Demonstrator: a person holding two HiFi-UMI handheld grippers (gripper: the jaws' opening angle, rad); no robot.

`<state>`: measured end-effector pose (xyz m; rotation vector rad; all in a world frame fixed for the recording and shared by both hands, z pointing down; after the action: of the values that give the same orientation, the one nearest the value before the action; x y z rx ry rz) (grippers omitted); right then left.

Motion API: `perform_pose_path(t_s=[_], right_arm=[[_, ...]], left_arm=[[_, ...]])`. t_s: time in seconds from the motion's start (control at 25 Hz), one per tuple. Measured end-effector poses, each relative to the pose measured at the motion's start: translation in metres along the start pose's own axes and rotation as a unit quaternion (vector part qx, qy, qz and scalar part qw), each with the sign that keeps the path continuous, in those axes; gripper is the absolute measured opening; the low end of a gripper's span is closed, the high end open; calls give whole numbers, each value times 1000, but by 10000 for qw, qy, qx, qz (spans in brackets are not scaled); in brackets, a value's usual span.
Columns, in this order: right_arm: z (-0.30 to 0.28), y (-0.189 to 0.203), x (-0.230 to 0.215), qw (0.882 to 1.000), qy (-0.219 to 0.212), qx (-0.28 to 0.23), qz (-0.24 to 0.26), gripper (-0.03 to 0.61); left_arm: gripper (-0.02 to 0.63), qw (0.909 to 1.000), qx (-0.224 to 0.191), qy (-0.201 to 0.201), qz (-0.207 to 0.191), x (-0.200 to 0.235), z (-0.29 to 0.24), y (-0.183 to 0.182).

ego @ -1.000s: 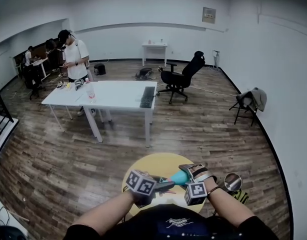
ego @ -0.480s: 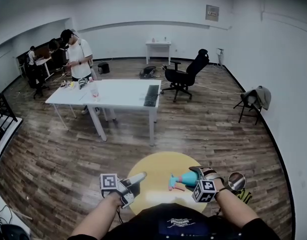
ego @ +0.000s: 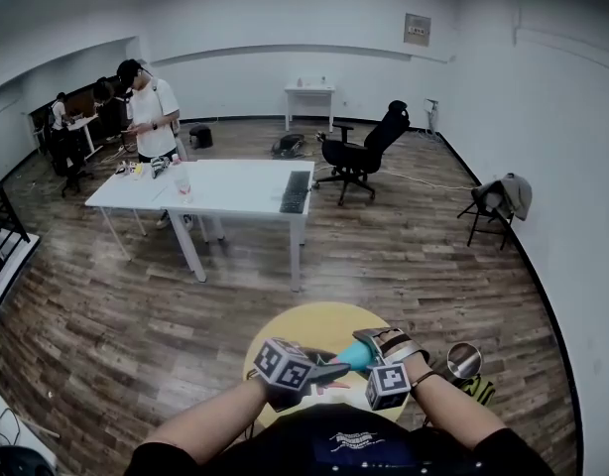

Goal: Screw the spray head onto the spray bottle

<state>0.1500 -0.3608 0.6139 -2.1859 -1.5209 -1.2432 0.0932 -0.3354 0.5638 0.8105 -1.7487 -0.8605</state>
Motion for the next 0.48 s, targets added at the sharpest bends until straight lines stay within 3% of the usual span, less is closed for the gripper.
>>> perform_pose_path(t_s=[0.08,0.12,0.2,0.28,0.32,0.36,0.44,0.48], right_arm=[[0,0,1,10000,-26,-21,-25,420],[1,-3,2,9998,-92,-103,-163,420],[3,-13,1,9970,-227,-374,-642,420],[4,-18,-1,9925,-294,-565,-1047,419],[4,-17,-1,9900,-292,-610,-1238,419],[5,-12,1,9878,-258,-612,-1412,419],[8,3,4,9865,-135,-451,-1568,417],[9,10,6,9874,-71,-327,-1546,417]], left_arm=[[223,9985,248,-44,-490,-7,-3,-1],[232,9984,265,-53,-489,-7,-4,-1],[236,9999,-94,-1,116,-2,0,-8],[241,9908,-833,161,1056,4,14,-18],[272,9783,-1284,287,1601,7,25,-23],[320,9588,-1755,414,2197,11,38,-26],[347,9079,-2538,536,3292,24,69,-26],[352,8898,-2746,490,3611,34,82,-20]])
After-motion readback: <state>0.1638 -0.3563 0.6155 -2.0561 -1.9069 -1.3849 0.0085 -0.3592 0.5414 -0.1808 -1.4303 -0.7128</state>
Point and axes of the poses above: the fingertips, and each gripper's own axes: z backward along the fingers, x to its left, y out of its underside, the point moved 3 cm from there along z, backward along the fingers, and after that the axes turned 11 degrees about -x, right-handed, at the moved point
